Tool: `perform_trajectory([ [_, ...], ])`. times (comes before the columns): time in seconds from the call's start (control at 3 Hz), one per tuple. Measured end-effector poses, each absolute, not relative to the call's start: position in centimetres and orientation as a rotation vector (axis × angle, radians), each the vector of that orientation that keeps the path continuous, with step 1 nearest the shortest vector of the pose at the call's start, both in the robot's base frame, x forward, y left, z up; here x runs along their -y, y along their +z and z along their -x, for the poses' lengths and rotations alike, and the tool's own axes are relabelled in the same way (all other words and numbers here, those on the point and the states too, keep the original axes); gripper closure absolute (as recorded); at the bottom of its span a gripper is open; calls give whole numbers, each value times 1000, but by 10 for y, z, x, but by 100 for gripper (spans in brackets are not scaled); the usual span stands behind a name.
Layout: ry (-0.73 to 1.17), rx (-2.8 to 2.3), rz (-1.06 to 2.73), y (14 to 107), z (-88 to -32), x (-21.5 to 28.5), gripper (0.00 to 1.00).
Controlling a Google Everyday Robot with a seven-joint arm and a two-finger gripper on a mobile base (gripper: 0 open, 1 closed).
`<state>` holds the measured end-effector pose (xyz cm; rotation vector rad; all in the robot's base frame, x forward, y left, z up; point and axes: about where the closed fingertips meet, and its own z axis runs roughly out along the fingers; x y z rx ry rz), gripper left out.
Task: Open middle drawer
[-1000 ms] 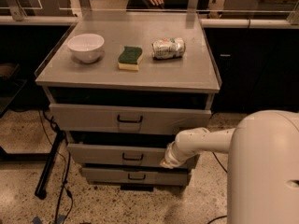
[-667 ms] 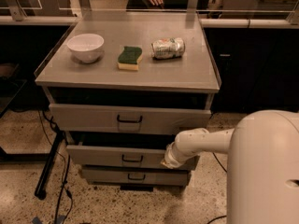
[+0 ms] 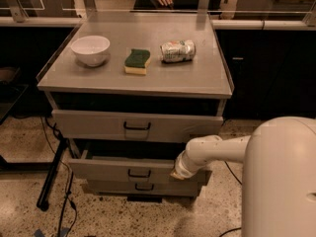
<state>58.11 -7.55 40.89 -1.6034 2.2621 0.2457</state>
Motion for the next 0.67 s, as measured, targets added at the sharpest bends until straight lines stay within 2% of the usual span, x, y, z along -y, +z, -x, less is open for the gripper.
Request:
perform_trajectory([
  [0.67, 235, -2280, 1590, 419, -570, 82, 100],
])
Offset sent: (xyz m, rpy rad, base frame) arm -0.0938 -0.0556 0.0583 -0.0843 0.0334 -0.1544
